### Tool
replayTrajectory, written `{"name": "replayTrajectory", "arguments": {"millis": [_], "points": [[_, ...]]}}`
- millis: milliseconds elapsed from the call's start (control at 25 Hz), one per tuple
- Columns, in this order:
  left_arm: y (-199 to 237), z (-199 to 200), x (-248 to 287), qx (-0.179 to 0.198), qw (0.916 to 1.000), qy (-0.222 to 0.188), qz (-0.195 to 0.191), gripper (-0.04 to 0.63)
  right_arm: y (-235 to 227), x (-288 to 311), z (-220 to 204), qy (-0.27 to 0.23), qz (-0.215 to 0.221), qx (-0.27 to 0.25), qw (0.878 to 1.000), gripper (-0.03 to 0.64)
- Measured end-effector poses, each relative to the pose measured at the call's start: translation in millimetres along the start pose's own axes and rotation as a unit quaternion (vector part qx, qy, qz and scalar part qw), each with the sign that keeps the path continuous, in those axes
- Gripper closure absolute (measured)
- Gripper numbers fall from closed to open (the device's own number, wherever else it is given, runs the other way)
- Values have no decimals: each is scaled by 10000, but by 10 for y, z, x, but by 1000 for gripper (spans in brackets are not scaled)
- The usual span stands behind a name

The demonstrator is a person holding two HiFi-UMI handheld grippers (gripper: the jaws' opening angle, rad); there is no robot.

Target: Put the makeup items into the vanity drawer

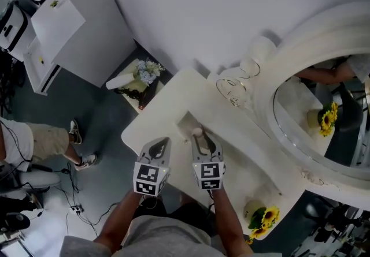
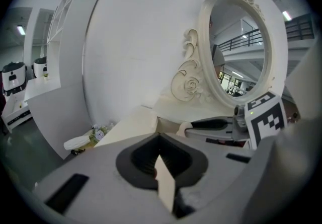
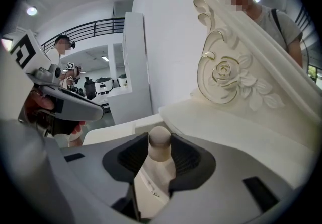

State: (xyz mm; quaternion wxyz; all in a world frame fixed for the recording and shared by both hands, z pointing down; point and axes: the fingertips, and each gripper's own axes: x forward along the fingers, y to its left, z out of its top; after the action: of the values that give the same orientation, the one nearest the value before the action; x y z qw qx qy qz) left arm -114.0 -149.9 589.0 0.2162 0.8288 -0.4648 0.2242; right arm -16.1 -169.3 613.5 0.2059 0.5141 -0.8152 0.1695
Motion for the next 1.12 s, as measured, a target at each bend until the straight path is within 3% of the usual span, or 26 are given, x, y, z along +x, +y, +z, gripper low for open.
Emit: {"name": "replayTrajectory", "arguments": {"millis": [600,880,1120], "points": [[-118,126,-78,146,9998,-79,-135,595,-38,-149,83,-114,-89,89,9999,459],[-278,531,-113,542,9966,-390,-482,595,-206,-474,443,-542,-645,198,9962,459],[-599,878,-218,895,9887,-700,-972,595,-426,-974,685,-884,-1337,274,9867,459]]}}
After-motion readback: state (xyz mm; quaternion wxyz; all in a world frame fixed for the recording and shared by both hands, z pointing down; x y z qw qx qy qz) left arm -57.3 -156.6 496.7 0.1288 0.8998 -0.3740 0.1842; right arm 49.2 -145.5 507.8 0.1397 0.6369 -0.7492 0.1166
